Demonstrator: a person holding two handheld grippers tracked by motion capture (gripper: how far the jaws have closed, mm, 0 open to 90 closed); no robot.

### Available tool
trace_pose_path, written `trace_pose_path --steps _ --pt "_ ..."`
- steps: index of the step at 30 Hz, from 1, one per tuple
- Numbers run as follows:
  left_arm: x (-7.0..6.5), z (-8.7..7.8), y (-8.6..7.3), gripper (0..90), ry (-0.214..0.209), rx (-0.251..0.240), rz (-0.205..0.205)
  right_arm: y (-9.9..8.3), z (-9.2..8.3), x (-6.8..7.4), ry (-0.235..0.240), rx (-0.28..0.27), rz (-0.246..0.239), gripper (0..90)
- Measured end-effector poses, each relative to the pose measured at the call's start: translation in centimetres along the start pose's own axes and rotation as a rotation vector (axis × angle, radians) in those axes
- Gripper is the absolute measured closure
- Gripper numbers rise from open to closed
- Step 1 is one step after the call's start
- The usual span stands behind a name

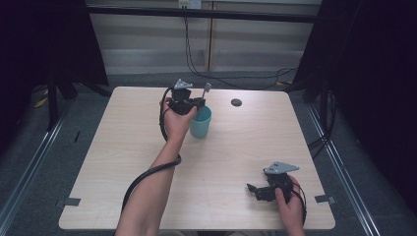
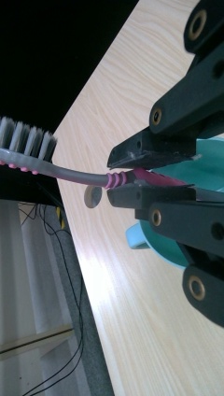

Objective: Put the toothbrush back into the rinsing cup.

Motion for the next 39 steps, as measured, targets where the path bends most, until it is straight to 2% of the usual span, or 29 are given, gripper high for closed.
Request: trace_pose_path --steps 24,39 --pt "0.6 0.5 -2.0 79.8 0.025 0.054 0.016 0.0 0.0 0.0 0.001 0.000 -0.002 12.1" --pt "0.8 0.8 -2.5 79.4 0.024 0.076 0.020 0.0 0.0 0.0 0.002 0.000 -0.003 12.1"
Point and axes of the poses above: each handheld gripper's, and its own axes: z roughly forward along the jaws, y roughly out of its top, x roughly to its left, the point moved 5 cm from there along z, roughly forward along the jaws, and after that the axes turned 14 degrees about -z, right-handed, at the moved point
